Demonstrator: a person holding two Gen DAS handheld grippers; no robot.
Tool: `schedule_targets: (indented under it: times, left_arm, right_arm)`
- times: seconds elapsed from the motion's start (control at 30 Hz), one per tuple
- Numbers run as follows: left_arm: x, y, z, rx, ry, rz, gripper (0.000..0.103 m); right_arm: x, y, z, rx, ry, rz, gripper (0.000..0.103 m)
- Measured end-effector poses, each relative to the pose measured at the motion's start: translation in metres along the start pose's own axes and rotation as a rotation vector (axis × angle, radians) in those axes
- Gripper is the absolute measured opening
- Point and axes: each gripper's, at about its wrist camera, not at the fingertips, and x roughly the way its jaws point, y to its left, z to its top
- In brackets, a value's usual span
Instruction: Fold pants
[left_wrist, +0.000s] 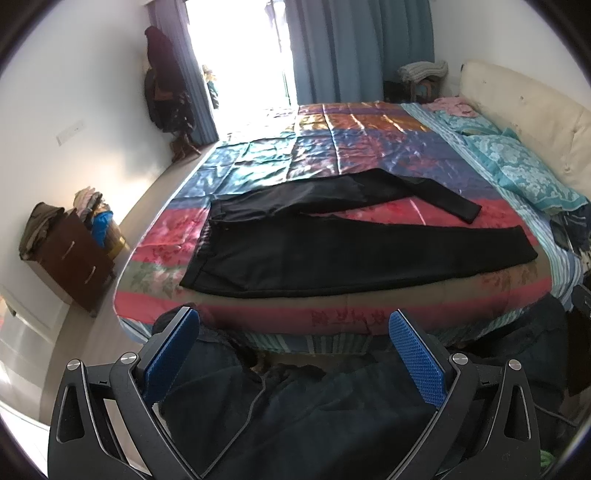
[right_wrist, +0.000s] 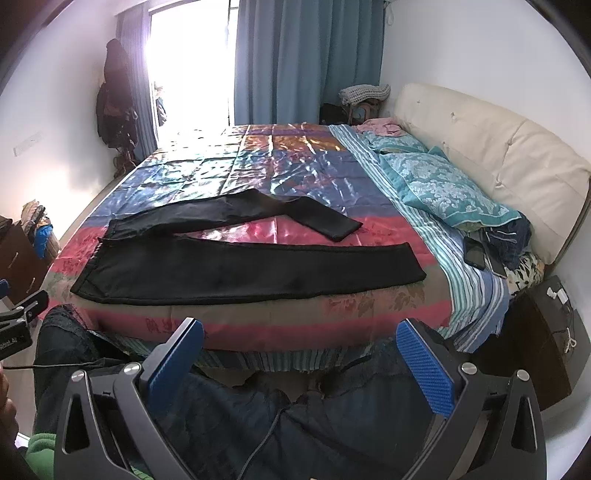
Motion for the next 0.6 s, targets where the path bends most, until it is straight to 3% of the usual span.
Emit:
schedule_targets:
  times: [0.6]
  left_arm:
    - [0.003,0.0,-0.005,0.005,0.01,0.005,0.103]
  right_arm:
    - [0.0048,-0.0005,-0.0015,0.012,0.019,-0.043,0.103]
